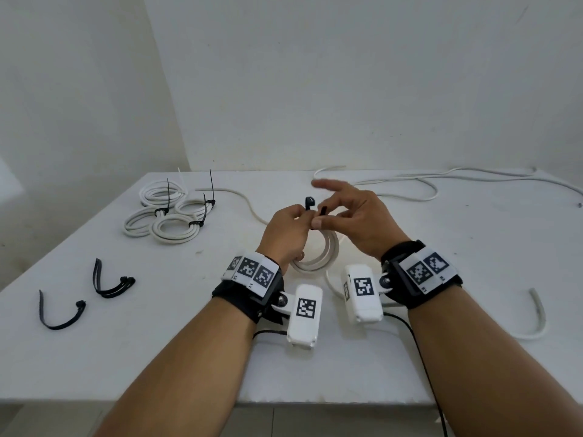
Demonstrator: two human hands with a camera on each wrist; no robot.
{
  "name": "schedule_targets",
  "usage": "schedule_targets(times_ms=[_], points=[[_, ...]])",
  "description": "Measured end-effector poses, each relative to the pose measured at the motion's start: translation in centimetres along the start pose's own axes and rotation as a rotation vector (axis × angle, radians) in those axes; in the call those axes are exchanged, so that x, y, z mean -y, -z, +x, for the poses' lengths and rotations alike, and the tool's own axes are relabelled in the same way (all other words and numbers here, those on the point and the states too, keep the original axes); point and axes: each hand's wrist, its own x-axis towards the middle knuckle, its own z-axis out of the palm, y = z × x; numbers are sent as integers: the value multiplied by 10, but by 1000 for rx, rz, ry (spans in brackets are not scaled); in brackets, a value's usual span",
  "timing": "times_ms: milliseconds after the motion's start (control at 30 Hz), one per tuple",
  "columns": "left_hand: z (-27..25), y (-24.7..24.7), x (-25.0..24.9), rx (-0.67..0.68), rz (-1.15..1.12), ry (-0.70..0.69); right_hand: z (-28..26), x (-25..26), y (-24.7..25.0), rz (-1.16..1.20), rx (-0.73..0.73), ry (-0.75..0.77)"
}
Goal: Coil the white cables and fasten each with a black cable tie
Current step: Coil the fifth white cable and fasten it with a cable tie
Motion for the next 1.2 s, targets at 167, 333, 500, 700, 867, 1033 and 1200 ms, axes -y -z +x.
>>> schedule_targets(times_ms=[167,333,500,700,867,1033,1200], points=[[-4,0,-2,93,124,-22,-3,-1,3,12,30,-12],[-13,1,-11,185,52,-25,-2,1,2,98,-59,-32],[-15,-1,-12,155,-79,35,-4,4,-4,210,-93,-68],[-15,-1,-11,247,-87,1,-5,3,-7,209,-122,-102],[-13,-3,-7,290,-30,-62,-4,3,-8,207,-157,-143],[-11,-6,-5,168,-30,-105,0,0,-16,191,-299,-197],[-5,-1,1,17,8,-94,1,-2,-13,125,-327,-159]])
